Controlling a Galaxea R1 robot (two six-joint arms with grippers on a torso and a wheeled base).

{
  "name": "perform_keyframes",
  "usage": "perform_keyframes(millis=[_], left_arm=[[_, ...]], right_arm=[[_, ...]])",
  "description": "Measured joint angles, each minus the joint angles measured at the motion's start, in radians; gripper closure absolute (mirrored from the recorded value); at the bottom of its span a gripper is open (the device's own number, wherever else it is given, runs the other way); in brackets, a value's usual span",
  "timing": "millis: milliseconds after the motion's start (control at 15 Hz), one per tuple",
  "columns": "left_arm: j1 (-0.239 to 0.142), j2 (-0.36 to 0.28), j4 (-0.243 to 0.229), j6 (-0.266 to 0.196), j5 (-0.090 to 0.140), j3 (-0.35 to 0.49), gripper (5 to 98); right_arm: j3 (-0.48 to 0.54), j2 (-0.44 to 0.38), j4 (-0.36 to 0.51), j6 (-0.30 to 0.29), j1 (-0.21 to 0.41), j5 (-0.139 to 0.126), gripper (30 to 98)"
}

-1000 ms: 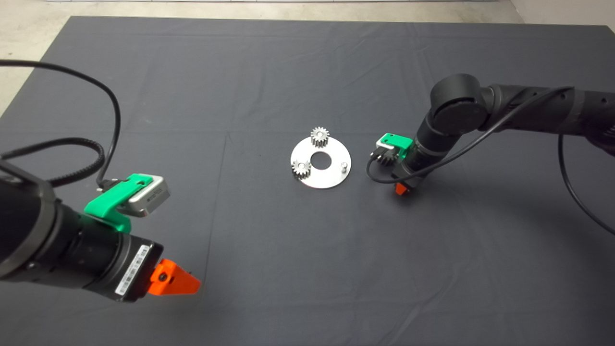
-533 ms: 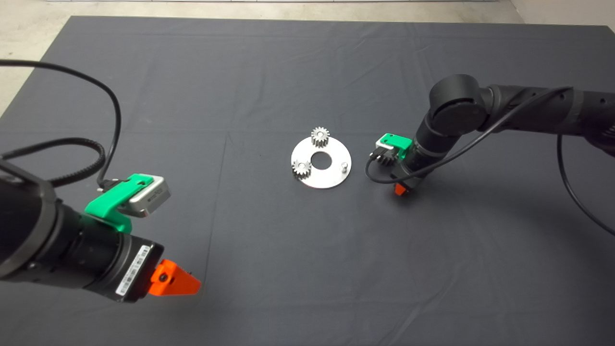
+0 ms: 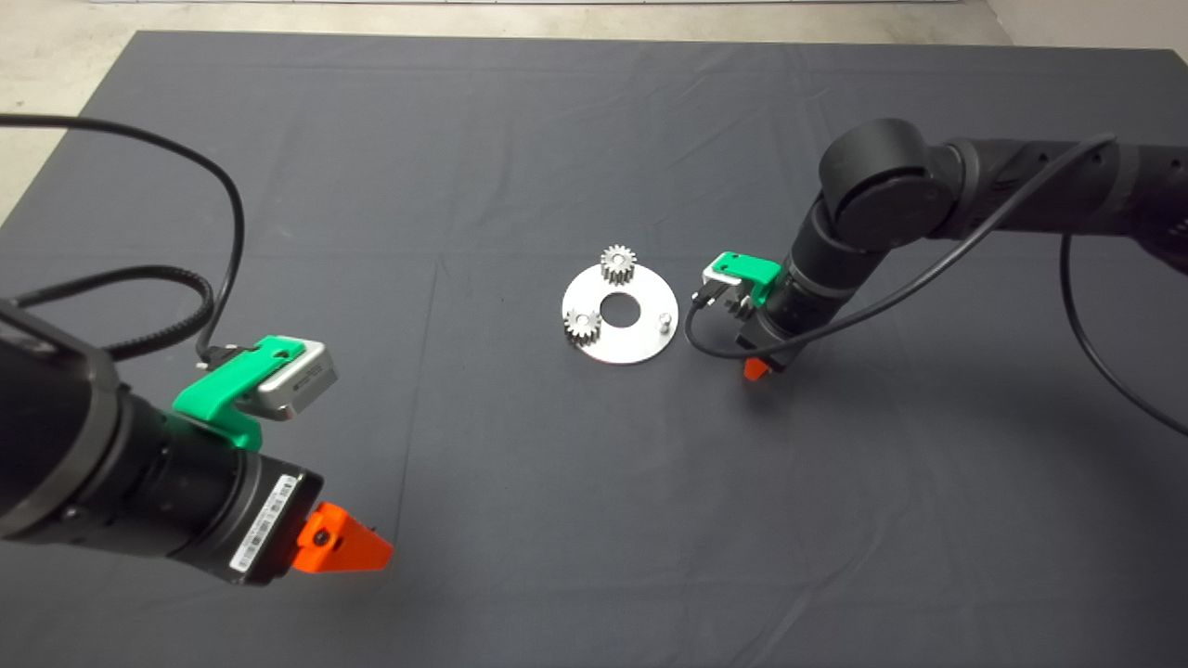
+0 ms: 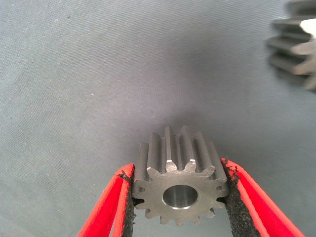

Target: Remove an incorrectly installed larger gear and replace it with the correct smaller gear

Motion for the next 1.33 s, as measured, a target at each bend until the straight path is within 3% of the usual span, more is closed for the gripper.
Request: perform_keyframes(millis=[333,667,1333], left_arm=[[0.000,0.000,0.000,0.000,0.001,0.000,5.4],[0.000,0.000,0.000,0.000,0.001,0.000,5.4],[0.000,0.003,0.000,0.000,0.001,0.000,5.4]], right_arm=[[-0.016,0.086,0.018,0.004,0.044,-0.001,88.2],[-0.140,0.205,0.021,0.004,0.048,0.001,88.3],[-0.336,0.312,0.024,0.003,0.063,0.003,88.5]])
